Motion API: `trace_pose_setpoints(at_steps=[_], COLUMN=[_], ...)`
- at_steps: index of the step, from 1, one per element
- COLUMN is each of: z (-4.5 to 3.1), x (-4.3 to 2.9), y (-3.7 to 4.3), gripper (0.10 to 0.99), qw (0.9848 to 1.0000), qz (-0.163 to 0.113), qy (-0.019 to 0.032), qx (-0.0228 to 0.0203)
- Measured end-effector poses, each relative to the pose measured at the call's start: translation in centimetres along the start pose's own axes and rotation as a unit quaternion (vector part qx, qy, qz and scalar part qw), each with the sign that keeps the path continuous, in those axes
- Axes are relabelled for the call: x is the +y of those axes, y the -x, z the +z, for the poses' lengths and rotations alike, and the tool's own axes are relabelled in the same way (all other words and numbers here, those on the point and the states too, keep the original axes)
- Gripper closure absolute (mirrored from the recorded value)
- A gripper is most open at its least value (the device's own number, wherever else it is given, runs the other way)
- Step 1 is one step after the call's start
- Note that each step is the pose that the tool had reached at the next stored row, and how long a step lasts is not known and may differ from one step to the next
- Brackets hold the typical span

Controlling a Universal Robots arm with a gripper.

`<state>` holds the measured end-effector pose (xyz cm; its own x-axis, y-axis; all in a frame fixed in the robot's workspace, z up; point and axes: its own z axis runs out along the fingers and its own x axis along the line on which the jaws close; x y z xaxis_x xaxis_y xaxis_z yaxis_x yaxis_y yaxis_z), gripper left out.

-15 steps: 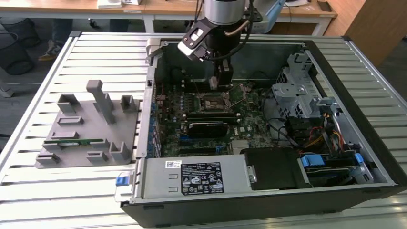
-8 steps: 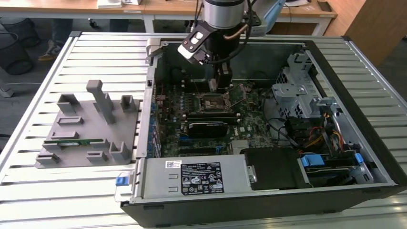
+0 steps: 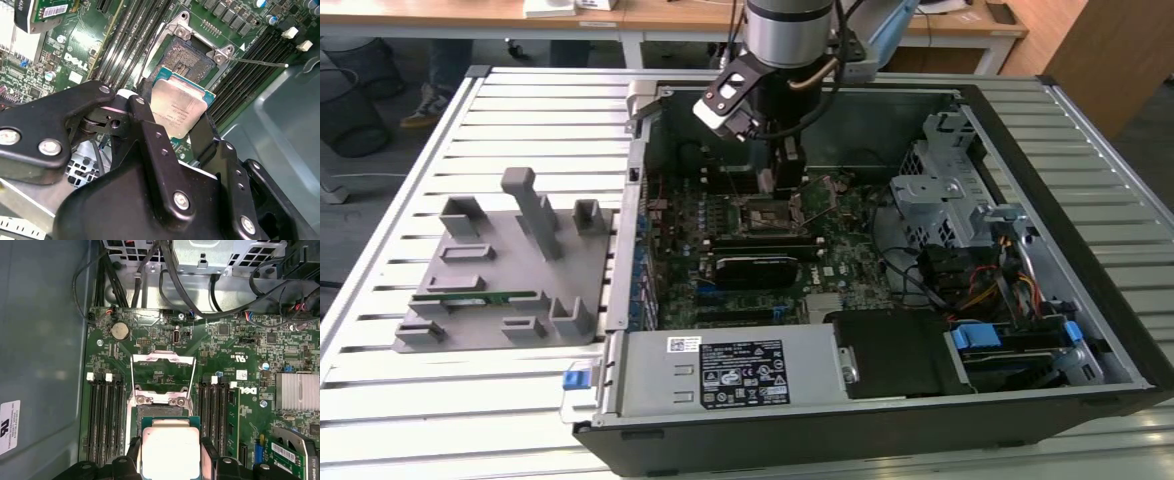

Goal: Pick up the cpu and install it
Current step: 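Place the cpu into insertion slot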

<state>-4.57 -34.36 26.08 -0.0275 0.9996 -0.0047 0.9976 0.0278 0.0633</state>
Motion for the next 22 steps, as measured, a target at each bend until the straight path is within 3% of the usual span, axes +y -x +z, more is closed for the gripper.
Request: trace_pose_setpoints(at_steps=[22], z=[3.02], x=[-0.21], y=[-0.05], gripper=[0.541], qw=[1.0], qz=[0.001], qy=[-0.0022], qx=[0.0])
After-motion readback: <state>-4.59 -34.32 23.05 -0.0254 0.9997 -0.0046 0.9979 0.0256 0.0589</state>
